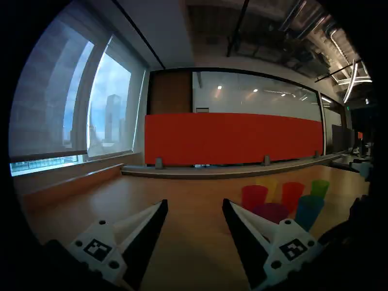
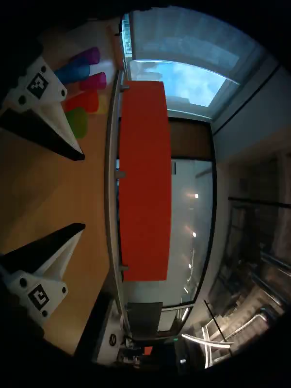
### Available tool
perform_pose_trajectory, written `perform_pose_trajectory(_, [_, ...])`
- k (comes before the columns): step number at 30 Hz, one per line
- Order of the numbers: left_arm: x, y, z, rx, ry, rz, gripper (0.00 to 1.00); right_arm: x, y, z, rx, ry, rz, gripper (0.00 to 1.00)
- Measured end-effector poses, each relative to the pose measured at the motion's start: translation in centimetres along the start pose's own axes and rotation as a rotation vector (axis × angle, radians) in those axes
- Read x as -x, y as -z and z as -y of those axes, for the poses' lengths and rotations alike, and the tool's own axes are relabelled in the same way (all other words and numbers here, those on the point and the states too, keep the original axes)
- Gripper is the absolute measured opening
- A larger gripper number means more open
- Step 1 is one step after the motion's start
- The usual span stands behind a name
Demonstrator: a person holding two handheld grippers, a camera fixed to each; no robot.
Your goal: Pour water
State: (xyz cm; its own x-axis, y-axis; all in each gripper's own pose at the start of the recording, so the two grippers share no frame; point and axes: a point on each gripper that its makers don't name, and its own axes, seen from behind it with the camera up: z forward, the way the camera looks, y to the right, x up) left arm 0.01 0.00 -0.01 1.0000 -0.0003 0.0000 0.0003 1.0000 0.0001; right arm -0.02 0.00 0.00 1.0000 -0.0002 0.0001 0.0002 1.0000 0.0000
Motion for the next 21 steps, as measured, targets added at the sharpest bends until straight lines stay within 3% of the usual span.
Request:
perform_pose_trajectory(14, [-0.22,0.15,-0.03,0.004,0.0,0.001,0.83,0.2,-0.1,0.07,-0.006,0.007,0.003,1.0])
perform_pose_trajectory(21, [-0.62,0.25,-0.11,0.01,0.005,0.017,0.83,0.71,-0.46,0.73,-0.03,0.023,0.055,1.0])
